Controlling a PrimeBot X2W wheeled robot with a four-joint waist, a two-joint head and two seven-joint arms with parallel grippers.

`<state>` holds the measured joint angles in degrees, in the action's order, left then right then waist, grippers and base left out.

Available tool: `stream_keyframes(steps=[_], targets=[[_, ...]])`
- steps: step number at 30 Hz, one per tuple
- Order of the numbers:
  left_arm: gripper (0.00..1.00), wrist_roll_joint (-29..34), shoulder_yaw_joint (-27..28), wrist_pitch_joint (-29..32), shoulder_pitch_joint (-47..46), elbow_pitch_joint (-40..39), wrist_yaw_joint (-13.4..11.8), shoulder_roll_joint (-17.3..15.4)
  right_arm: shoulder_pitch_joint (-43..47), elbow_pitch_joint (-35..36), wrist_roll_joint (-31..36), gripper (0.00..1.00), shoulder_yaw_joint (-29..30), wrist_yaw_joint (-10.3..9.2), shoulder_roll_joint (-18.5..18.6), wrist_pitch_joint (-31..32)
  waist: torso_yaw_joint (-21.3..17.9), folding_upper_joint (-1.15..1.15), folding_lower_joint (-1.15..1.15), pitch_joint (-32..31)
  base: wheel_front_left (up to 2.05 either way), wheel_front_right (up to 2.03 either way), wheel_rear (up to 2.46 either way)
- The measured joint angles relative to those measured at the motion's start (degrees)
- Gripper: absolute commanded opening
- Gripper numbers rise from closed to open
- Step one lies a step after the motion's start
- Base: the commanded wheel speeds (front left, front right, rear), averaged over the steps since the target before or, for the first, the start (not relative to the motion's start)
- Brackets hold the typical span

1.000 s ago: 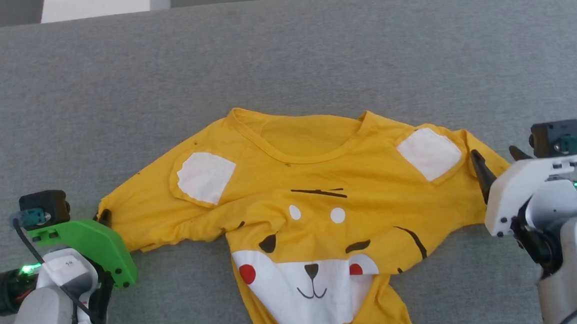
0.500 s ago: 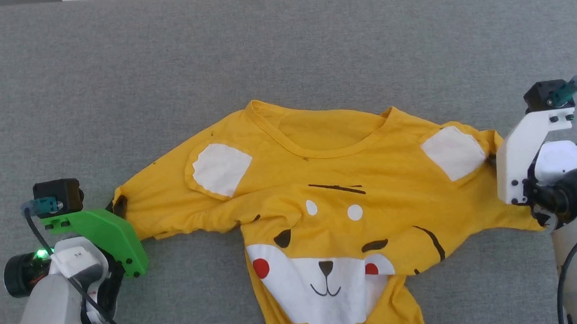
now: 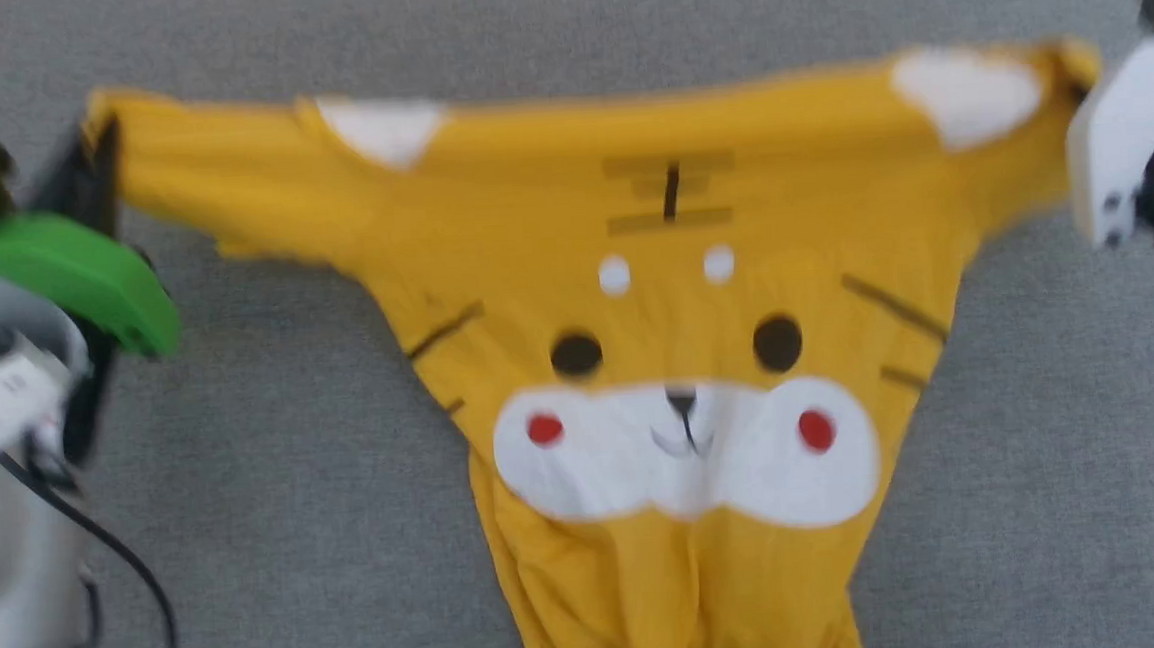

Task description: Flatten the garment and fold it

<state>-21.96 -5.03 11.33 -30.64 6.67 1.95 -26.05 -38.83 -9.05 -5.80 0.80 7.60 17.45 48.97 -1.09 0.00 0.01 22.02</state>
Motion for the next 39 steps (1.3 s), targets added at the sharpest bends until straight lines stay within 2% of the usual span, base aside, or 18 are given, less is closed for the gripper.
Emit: stream_keyframes(steps=[5, 8, 12, 16, 17, 19, 23, 27, 30, 35, 39], targets=[[0.0, 3.4, 0.0, 0.0, -12.1, -0.1, 0.5, -3.6, -11.6, 0.1, 2.2, 0.0, -3.4, 0.0, 1.9, -2.4, -0.3, 0.0, 0.0, 2.7, 0.0, 0.0, 0.0], [0.0, 4.8, 0.1, -0.4, -20.8, 0.9, 0.3, -4.4, -19.7, -1.1, 3.3, 0.0, -4.0, 0.0, 2.1, -4.3, -0.5, 0.0, 0.0, 4.8, 0.0, 0.0, 0.0], [0.0, 7.3, 0.5, -2.0, -33.0, 4.1, -1.1, -5.2, -31.0, -2.5, 6.2, 0.0, -4.7, 0.0, 2.6, -8.2, -0.6, 0.0, 0.01, 7.9, 0.0, 0.0, 0.0], [0.0, 9.4, 1.2, -6.2, -43.5, 6.5, -3.7, -5.3, -40.8, -3.7, 9.7, 0.0, -5.0, 0.0, 2.2, -13.3, -0.7, 0.0, 0.01, 10.9, 0.0, 0.0, 0.0], [0.0, 10.0, 2.3, -10.1, -48.9, 7.3, -5.7, -4.8, -46.9, -4.4, 12.2, 0.0, -4.1, 0.0, 1.5, -18.2, -0.7, 0.0, 0.01, 12.7, 0.0, 0.0, 0.0], [0.0, 10.1, 2.9, -12.9, -51.6, 7.8, -6.6, -4.5, -50.2, -5.2, 13.5, 0.0, -3.4, 0.0, 0.9, -21.4, -0.5, 0.0, 0.01, 13.6, 0.0, 0.0, 0.0], [0.0, 9.6, 3.1, -16.1, -53.1, 10.2, -6.6, -3.9, -53.1, -8.4, 14.3, 0.0, -2.3, 0.0, -0.4, -26.1, 0.1, 0.0, 0.01, 13.8, 0.0, 0.0, 0.0], [0.0, 8.2, 2.3, -16.0, -50.3, 14.4, -4.5, -3.3, -51.3, -12.1, 12.6, 0.0, -3.0, 0.0, -1.1, -27.8, 0.7, 0.0, 0.0, 12.5, 0.0, 0.0, 0.0], [0.0, 6.1, 1.5, -14.1, -43.1, 17.9, -2.4, -2.7, -44.5, -13.8, 10.1, 0.0, -5.4, 0.0, -1.1, -27.6, 1.0, 0.0, 0.0, 11.0, 0.0, 0.0, 0.0], [0.0, 1.1, 0.8, -9.7, -27.9, 19.9, 0.5, -0.2, -27.2, -12.9, 4.0, 0.0, -9.2, 0.0, -0.1, -25.3, 1.4, 0.0, 0.0, 7.7, 0.0, 0.0, 0.0], [0.0, -3.9, 1.9, -5.2, -14.0, 16.4, 1.0, 1.8, -12.6, -8.1, -1.9, 0.0, -8.7, 0.0, 0.4, -22.9, 1.6, 0.0, -0.01, 4.3, 0.0, 0.0, 0.0]])
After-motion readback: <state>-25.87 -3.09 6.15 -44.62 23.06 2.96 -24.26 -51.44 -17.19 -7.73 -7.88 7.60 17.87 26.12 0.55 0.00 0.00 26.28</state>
